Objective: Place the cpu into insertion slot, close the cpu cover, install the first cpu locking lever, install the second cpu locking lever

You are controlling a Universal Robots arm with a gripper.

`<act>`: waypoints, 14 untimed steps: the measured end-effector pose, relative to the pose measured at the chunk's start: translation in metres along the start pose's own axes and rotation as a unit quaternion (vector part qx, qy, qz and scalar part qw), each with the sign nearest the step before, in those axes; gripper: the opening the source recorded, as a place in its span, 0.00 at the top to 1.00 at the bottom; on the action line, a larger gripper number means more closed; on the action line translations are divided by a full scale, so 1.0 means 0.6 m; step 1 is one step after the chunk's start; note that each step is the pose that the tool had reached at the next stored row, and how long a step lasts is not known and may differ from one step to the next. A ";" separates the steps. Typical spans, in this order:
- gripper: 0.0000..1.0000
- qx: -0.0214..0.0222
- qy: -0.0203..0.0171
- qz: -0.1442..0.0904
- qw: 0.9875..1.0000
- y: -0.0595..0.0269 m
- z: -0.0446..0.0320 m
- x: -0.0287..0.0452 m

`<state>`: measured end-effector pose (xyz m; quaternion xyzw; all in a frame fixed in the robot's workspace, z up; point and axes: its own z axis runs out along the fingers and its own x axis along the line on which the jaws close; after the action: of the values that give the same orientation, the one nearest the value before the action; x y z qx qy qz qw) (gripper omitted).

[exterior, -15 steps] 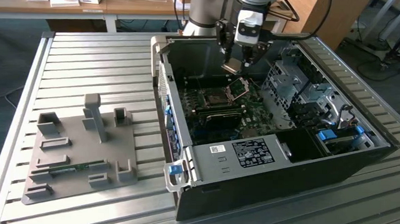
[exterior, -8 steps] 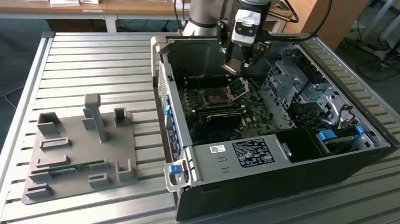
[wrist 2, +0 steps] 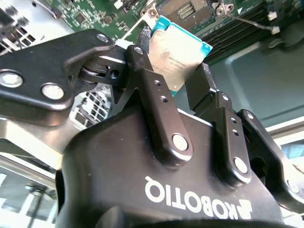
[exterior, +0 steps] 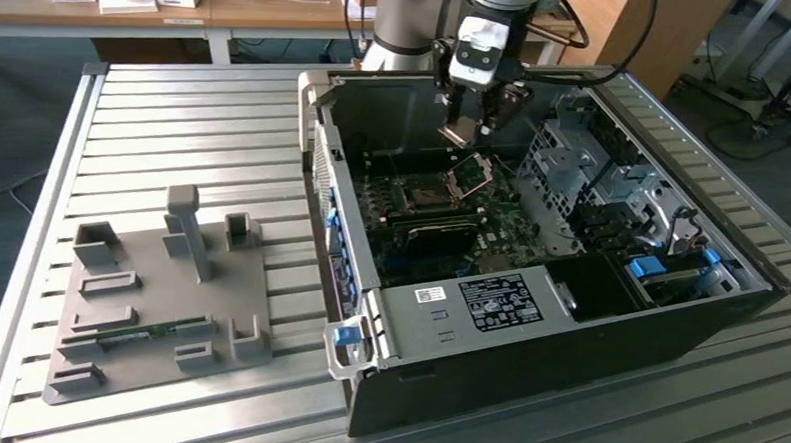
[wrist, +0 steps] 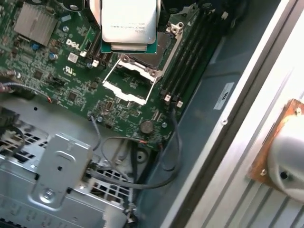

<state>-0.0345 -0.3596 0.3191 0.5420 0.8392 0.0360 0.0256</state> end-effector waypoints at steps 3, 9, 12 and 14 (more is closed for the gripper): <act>0.46 0.000 -0.002 0.025 1.000 0.000 0.000 0.000; 0.46 0.000 -0.007 0.074 0.997 0.000 0.001 0.000; 0.46 0.000 -0.008 0.086 0.996 0.000 0.001 0.000; 0.46 0.000 -0.008 0.086 0.996 0.000 0.001 0.000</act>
<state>-0.0345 -0.3596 0.3187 0.6122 0.7895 0.0336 0.0286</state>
